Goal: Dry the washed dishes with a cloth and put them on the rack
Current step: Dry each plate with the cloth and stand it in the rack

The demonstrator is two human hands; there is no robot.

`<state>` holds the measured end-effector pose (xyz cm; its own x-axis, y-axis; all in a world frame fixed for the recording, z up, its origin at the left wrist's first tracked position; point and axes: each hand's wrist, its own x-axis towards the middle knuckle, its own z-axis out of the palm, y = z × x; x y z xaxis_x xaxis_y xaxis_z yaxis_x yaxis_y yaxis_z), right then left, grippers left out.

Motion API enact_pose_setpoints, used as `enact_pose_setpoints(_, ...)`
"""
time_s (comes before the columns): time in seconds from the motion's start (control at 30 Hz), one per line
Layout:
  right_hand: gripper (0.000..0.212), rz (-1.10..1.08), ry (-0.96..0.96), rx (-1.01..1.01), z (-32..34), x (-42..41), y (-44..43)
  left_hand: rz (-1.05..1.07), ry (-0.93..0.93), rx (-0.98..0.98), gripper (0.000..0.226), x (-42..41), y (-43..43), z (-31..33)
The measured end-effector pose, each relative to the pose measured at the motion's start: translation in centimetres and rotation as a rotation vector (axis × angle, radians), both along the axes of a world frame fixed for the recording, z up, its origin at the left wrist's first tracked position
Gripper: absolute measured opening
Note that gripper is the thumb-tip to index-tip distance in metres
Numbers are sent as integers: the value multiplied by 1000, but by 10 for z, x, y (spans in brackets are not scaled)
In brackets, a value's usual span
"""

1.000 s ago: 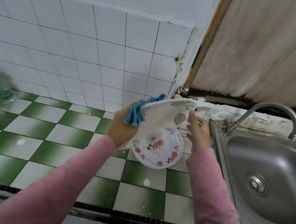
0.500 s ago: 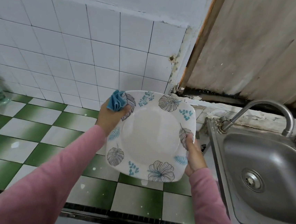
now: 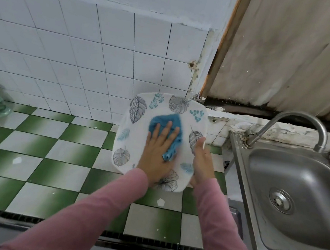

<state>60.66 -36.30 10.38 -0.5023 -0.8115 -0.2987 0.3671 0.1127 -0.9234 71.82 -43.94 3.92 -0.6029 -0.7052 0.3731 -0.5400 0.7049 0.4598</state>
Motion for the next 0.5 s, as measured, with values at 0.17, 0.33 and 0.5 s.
enact_pose_setpoints(0.17,68,-2,81,36,-10,16,-1,-154,-71,-142,71,-2,-13,5)
enact_pose_setpoints(0.33,40,-58,223,47,-6,8,7,51,-102,-17,68,32,-61,7)
enact_pose_setpoints(0.5,36,-121,180,9,9,12,11,53,-108,95,69,59,-55,-13)
